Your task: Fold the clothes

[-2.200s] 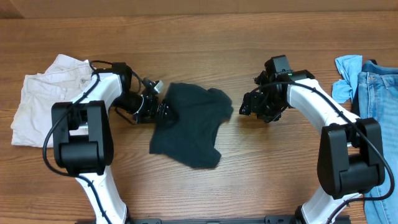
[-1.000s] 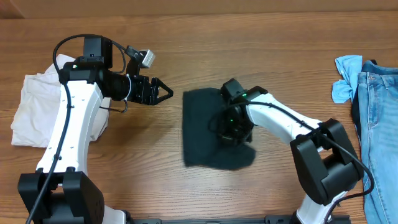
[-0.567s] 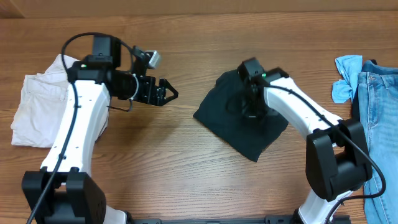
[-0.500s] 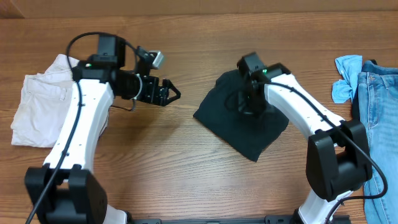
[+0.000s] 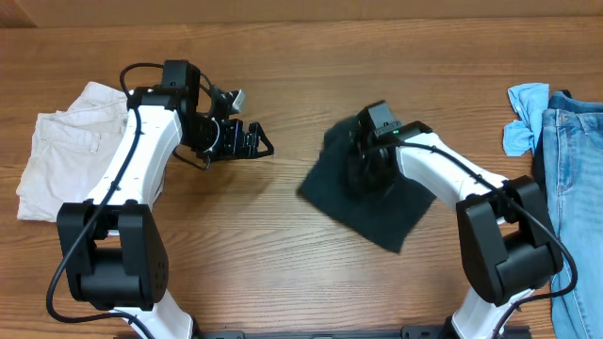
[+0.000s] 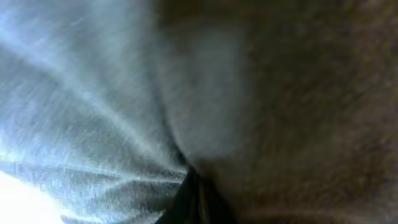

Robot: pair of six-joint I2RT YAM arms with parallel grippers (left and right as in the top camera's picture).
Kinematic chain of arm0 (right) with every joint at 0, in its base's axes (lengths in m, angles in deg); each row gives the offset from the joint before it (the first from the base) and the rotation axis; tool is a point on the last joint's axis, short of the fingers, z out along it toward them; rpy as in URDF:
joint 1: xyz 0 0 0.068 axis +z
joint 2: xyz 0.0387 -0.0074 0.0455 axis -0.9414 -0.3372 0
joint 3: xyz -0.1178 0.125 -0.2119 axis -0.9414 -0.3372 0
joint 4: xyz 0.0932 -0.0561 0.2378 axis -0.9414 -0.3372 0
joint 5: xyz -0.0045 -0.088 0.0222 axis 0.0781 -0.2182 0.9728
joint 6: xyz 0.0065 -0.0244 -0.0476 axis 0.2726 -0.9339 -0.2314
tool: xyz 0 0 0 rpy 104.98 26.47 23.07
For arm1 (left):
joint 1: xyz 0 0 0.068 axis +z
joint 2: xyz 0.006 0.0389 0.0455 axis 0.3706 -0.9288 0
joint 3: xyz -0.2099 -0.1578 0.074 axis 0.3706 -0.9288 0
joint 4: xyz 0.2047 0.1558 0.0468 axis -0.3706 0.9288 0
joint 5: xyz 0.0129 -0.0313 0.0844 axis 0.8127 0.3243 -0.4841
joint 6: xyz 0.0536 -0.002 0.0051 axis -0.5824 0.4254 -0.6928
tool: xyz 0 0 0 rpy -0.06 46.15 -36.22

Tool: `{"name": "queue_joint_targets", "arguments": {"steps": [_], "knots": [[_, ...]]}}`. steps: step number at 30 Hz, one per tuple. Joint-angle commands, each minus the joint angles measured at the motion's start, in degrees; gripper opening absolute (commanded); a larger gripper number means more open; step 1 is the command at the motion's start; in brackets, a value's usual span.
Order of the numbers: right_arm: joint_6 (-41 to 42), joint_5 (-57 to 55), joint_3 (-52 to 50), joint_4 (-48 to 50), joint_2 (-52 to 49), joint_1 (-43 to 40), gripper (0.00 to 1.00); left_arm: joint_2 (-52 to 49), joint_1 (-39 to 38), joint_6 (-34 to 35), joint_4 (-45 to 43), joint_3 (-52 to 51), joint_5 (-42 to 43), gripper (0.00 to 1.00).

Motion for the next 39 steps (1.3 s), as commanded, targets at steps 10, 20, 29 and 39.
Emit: {"name": "queue_joint_targets", "arguments": {"steps": [10, 20, 29, 39], "knots": [[-4.11, -4.79, 1.03, -8.33, 5.57, 2.95, 0.04, -11.13, -9.62, 3.32, -5.18, -0.11, 5.01, 0.95], [6.56, -0.44, 0.76, -11.13, 9.77, -6.73, 0.04, -19.82, -15.43, 6.32, -11.54, -0.11, 12.26, 0.91], [21.31, -3.23, -7.58, -4.04, 4.76, -8.33, 0.04, -19.82, -23.69, 13.60, -12.04, -0.11, 2.03, 0.88], [21.18, -2.60, -8.11, -4.07, 4.76, -8.33, 0.04, -19.82, -25.73, 17.57, -18.69, -0.11, 1.95, 0.66]]}}
